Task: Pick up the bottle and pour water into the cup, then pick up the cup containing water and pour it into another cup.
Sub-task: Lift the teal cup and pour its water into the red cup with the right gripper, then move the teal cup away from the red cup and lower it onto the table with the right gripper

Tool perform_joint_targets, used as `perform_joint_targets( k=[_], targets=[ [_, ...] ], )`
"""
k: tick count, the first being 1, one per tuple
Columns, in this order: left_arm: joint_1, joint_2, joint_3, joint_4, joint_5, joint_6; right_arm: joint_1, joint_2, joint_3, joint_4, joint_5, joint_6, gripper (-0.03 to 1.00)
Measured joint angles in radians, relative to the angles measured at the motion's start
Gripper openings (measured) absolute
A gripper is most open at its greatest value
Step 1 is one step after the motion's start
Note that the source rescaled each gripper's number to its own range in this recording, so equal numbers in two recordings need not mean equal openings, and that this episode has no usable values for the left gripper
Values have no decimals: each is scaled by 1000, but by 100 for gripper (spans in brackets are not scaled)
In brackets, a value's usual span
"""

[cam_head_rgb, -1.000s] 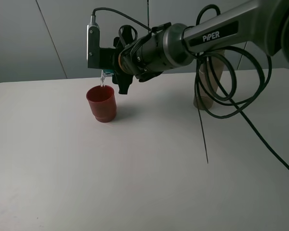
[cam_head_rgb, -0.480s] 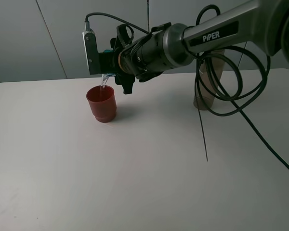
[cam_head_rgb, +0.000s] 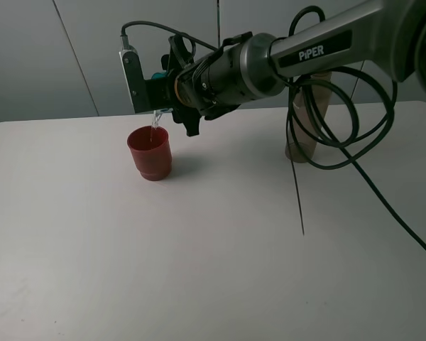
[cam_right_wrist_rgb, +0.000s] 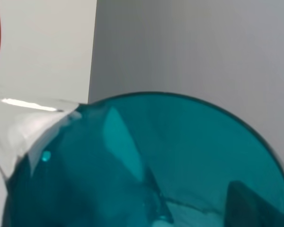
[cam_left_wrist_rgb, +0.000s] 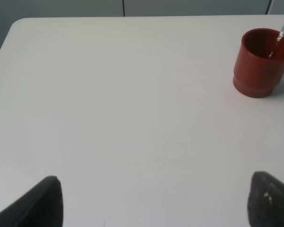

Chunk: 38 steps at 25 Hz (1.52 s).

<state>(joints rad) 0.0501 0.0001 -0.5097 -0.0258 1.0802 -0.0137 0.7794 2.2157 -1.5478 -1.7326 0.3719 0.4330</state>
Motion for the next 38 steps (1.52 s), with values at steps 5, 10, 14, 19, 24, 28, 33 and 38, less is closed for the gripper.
perform_joint_targets(
  k=[5, 10, 14, 19, 24, 28, 33, 38],
  targets=[
    [0, 0, 0, 0, 0, 0, 0, 0, 0, 0, 4, 0, 11],
    [0, 0, 0, 0, 0, 0, 0, 0, 0, 0, 6, 0, 11],
    [0, 0, 0, 0, 0, 0, 0, 0, 0, 0, 8, -2, 11],
    [0, 0, 0, 0, 0, 0, 6, 0, 0, 0, 10, -13, 11],
    [0, 0, 0, 0, 0, 0, 23, 9, -2, 0, 10, -34, 11],
    [0, 0, 0, 0, 0, 0, 27, 41, -9, 0, 14, -39, 11],
    [0, 0, 0, 0, 0, 0, 35, 49, -11, 0, 22, -87, 11],
    [0, 0, 0, 0, 0, 0, 37, 49, -11, 0, 42, -132, 11]
  ],
)
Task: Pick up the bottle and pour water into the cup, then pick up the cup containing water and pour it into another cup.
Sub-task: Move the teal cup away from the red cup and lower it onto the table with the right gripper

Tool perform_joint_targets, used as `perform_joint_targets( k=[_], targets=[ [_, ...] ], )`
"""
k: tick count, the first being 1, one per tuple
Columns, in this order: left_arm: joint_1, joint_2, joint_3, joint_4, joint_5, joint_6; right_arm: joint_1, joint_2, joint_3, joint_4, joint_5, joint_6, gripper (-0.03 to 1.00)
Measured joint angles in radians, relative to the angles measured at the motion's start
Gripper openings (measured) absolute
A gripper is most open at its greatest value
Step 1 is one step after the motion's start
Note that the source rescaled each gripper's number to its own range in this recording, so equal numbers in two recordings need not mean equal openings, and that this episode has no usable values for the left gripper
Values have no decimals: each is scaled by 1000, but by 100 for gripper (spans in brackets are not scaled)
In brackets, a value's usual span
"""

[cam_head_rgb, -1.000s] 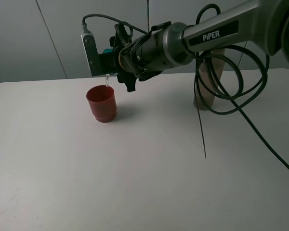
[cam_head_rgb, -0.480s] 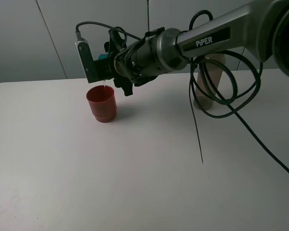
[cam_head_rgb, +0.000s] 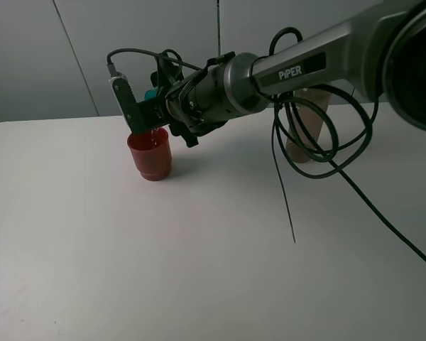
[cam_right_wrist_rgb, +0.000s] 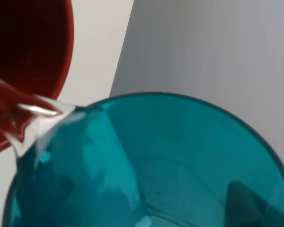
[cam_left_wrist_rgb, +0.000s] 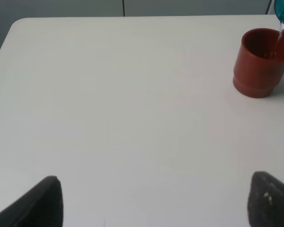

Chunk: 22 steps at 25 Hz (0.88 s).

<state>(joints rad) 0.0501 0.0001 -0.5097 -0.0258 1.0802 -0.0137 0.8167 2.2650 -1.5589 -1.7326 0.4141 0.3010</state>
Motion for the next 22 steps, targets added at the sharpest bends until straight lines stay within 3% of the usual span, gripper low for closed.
perform_joint_targets(
  k=[9, 22],
  targets=[
    [0, 0, 0, 0, 0, 0, 15, 0, 0, 0, 45, -113, 11],
    [0, 0, 0, 0, 0, 0, 45, 0, 0, -1, 75, -131, 11]
  ],
)
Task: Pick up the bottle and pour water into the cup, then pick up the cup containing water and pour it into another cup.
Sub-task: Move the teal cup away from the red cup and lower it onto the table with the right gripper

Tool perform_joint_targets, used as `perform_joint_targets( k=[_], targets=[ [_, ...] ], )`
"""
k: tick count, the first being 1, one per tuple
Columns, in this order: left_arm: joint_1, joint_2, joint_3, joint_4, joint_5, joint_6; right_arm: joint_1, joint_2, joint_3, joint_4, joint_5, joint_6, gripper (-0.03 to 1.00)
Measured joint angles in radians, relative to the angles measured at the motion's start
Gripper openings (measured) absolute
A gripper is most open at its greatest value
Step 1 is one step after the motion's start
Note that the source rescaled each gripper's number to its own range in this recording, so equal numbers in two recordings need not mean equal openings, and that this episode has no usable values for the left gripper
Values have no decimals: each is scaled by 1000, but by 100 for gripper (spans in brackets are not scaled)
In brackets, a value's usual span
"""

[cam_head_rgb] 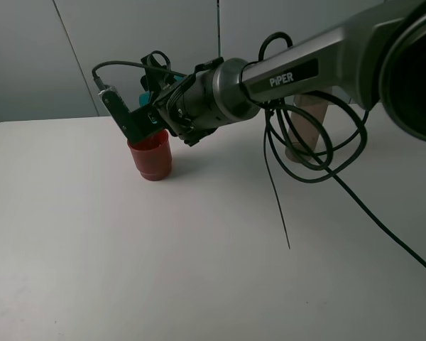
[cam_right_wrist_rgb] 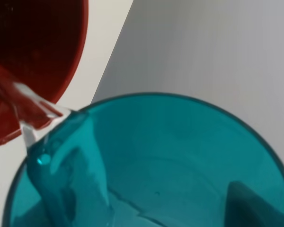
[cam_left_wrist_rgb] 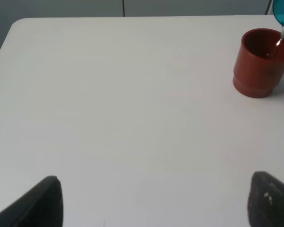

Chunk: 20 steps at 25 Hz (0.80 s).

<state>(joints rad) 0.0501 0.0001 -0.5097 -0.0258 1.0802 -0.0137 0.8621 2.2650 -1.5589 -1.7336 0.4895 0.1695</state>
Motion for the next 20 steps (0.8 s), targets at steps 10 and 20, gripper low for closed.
perform_joint_targets(
  k=[10, 20],
  targets=[
    [0, 0, 0, 0, 0, 0, 9, 0, 0, -2, 45, -2, 11],
    [0, 0, 0, 0, 0, 0, -5, -73, 0, 165, -83, 126, 11]
  ],
)
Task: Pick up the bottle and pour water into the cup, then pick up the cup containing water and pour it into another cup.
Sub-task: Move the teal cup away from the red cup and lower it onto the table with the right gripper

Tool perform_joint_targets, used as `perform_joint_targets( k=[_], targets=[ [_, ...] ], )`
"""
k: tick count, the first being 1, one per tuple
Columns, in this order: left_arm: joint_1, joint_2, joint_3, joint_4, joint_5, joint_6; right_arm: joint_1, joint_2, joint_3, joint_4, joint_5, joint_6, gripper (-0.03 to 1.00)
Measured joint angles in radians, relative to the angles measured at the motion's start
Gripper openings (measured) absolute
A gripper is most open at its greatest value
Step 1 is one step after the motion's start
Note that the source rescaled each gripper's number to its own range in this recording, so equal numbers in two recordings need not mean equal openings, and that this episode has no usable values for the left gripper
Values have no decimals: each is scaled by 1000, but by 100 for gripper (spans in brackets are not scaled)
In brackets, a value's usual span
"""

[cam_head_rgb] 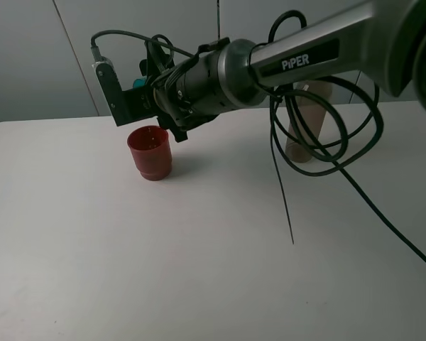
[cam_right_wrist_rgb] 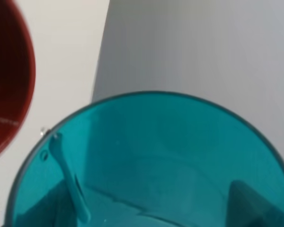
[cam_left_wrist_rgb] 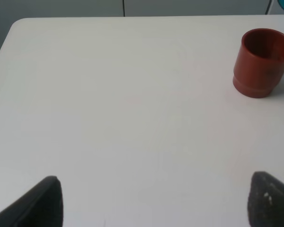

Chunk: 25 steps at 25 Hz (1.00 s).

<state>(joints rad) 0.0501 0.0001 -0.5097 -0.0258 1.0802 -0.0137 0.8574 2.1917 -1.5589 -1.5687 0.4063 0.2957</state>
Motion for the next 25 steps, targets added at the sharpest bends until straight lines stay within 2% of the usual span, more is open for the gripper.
perform_joint_targets(
  k=[5, 8, 12, 15, 21, 23, 25],
  targets=[
    [0, 0, 0, 0, 0, 0, -81, -100, 28, 361, -115, 10, 11],
    [0, 0, 0, 0, 0, -2, -147, -172, 139, 485, -236, 12, 11],
    [0, 0, 0, 0, 0, -5, -231, -258, 353, 621, -476, 12, 11],
    [0, 0, 0, 0, 0, -3, -292, -292, 497, 706, -636, 12, 11],
    [0, 0, 0, 0, 0, -3, -414, -301, 740, 813, -995, -32, 11],
    [0, 0, 0, 0, 0, -3, -453, -301, 788, 829, -1084, -41, 11],
    [0, 0, 0, 0, 0, -3, -485, -299, 816, 834, -1134, -45, 11]
  ],
)
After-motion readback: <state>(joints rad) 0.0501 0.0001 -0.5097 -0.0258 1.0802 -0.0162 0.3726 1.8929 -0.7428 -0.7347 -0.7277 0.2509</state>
